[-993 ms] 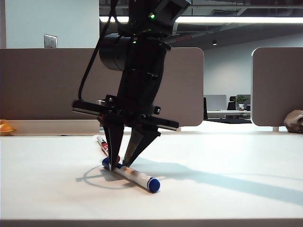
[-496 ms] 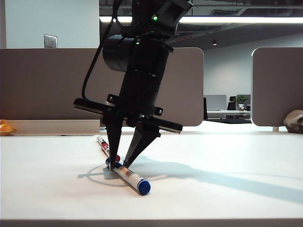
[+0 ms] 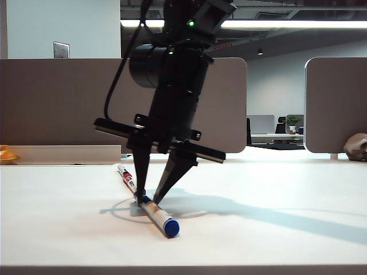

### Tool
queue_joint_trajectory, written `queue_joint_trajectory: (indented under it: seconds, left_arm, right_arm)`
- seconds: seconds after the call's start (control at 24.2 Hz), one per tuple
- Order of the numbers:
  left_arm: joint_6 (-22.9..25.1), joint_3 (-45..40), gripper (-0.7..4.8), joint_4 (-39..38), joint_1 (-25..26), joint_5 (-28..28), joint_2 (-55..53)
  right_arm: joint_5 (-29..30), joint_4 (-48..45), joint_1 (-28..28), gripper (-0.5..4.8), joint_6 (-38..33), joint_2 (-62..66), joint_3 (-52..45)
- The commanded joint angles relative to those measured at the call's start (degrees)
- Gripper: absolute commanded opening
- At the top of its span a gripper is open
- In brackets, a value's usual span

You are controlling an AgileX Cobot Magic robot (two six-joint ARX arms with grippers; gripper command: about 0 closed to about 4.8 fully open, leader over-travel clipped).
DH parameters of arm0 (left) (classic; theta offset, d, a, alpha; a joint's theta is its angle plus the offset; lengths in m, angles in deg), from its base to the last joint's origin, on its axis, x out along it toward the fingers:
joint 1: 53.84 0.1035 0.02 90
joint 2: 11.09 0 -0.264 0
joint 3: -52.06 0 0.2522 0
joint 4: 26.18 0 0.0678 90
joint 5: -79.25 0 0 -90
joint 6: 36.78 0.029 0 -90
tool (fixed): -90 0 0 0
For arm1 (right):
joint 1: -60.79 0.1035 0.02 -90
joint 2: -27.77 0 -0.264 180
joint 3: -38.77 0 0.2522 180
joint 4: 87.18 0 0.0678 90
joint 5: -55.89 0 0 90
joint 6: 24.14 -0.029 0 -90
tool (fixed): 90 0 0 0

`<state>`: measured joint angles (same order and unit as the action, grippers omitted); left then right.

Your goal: Pick up the markers one by one and line them up horizontally in a straight line on the table.

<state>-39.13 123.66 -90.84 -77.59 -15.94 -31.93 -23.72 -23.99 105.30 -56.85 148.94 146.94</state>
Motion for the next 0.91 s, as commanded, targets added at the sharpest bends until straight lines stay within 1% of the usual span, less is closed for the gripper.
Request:
queue_joint_trajectory:
  seconds: [0.04,0.41,0.45,0.58,0.7,0.91]
  left_arm:
    - [0.28,0.2,-0.04,0.37,0.0,-0.15,0.13]
    - [0.37,0.2,-0.04,0.37,0.0,-0.17,0.74]
    - [0.37,0.2,-0.04,0.37,0.0,-0.17,0.74]
    - [0.37,0.2,-0.04,0.39,0.0,-0.15,0.74]
    - [0.37,0.2,-0.04,0.42,0.0,-0.15,0.74]
    - [0.37,0.2,-0.04,0.42,0.0,-0.15,0.74]
  right_arm:
    - [-1.49,3.32,-0.98,1.04,-0.02,0.72,-0.61]
    - [-0.98,2.82,-0.76,1.06,0.61,0.72,-0.61]
    - [0.04,2.78,-0.76,1.07,0.68,0.72,-0.61]
    - [0.26,2.71,-0.63,1.06,0.92,0.72,-0.61]
    - [1.79,2.58,-0.35,1.06,1.25,0.72,-0.61]
    - [2.19,1.95,0.7,1.06,1.9,0.72,-0.61]
